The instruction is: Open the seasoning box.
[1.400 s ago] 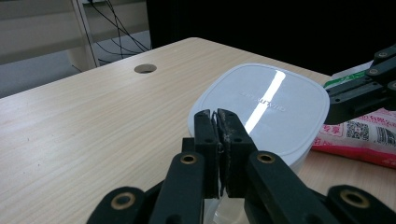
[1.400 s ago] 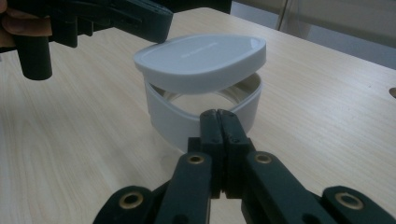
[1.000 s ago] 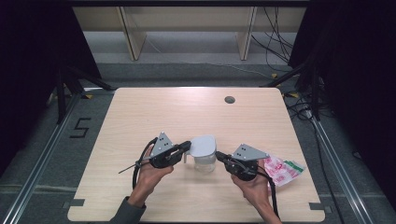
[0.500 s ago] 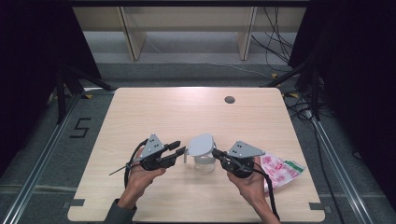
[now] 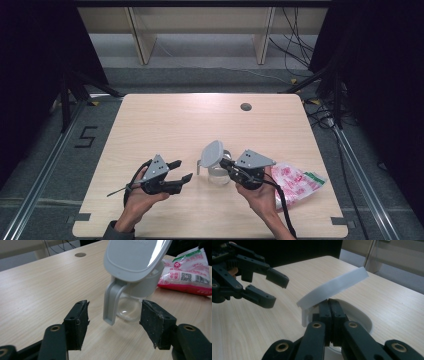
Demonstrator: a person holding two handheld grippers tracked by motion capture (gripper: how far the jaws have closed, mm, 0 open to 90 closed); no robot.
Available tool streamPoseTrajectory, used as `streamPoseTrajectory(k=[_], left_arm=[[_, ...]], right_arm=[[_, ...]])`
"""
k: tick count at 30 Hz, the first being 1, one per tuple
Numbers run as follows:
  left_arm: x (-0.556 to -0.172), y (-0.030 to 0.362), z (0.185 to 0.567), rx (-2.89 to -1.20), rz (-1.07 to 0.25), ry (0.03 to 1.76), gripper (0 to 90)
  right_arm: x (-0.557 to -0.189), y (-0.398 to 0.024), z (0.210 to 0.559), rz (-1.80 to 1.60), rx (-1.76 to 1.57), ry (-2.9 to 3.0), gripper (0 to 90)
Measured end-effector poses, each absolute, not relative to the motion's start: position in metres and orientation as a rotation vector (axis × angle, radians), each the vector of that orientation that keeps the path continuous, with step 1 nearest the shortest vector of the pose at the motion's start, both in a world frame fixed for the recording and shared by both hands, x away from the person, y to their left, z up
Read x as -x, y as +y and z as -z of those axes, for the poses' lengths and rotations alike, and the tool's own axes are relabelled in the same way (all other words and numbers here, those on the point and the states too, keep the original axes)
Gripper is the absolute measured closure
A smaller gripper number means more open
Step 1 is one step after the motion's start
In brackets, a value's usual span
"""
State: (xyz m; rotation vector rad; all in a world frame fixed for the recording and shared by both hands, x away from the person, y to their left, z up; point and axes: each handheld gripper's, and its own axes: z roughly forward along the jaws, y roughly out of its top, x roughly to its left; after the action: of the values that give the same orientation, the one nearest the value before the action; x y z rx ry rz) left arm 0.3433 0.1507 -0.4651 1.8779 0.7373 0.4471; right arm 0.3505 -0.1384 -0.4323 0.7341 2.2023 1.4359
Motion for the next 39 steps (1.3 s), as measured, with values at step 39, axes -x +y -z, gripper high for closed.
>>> streamPoseTrajectory(k=[39], left_arm=[[-0.340,0.152,0.477,-1.877,-0.377,0.804,27.6]], right_arm=[[-0.309,-0.223,0.458,-1.284,-0.920,2.244,90.0]])
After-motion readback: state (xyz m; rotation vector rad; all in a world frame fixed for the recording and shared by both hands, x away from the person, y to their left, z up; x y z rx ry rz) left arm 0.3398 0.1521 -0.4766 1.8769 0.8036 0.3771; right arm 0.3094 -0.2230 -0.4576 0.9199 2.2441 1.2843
